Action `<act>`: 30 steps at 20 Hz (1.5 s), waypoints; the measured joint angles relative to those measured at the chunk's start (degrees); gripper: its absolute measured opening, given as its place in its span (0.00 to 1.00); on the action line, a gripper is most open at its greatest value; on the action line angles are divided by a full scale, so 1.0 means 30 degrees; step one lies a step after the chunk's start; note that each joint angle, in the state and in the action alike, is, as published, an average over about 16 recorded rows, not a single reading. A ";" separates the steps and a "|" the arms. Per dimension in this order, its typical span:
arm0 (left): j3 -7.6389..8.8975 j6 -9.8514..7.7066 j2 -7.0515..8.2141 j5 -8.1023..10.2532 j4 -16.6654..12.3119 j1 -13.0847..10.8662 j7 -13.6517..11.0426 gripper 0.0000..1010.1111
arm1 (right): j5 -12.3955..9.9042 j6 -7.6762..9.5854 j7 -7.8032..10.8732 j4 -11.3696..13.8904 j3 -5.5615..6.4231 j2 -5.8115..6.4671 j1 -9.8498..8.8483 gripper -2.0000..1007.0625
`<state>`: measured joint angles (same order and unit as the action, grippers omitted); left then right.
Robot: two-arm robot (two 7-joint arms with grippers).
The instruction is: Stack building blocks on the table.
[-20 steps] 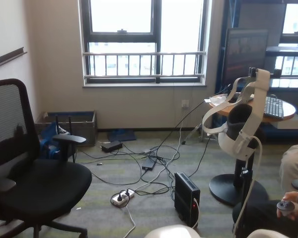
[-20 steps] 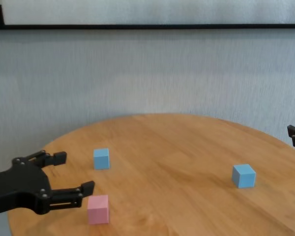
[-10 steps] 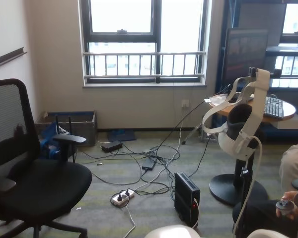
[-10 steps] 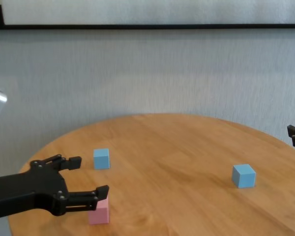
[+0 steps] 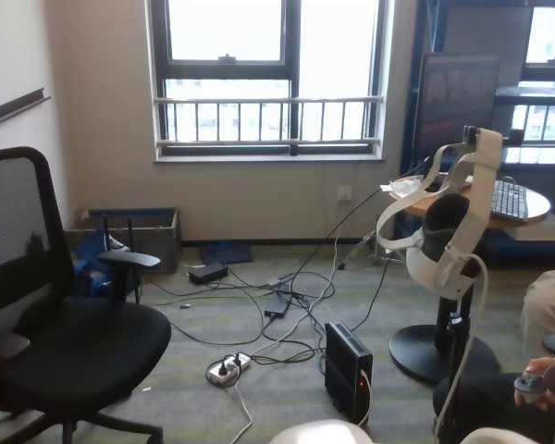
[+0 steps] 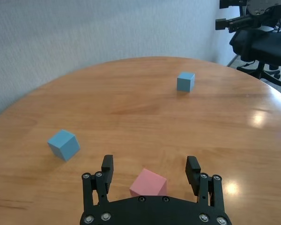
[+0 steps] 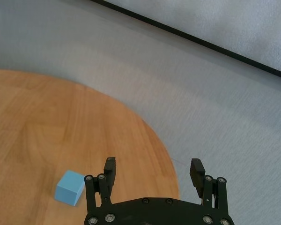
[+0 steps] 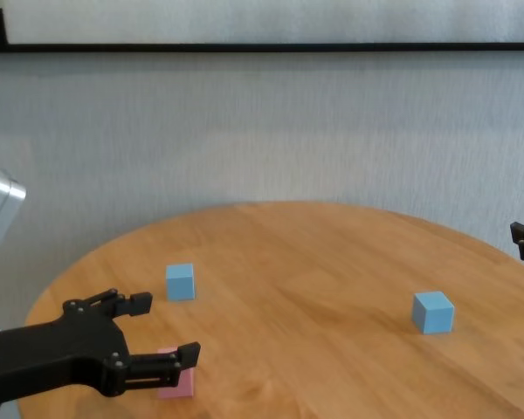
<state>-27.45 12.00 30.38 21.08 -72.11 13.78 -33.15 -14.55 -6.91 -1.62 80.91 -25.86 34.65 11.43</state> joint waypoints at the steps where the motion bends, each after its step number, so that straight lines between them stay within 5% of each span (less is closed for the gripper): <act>1: 0.0013 0.0008 -0.0068 -0.0009 0.0126 0.0026 -0.0065 0.99 | 0.0000 0.0000 0.0000 0.0000 0.0000 0.0000 0.0000 0.99; 30: 0.0432 0.0330 -0.1799 -0.0276 0.3413 0.0856 -0.1739 0.99 | 0.0000 0.0000 0.0000 0.0000 0.0000 0.0000 0.0000 0.99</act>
<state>-26.16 12.98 24.98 20.25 -61.87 16.35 -38.37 -14.55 -6.91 -1.62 80.91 -25.86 34.65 11.43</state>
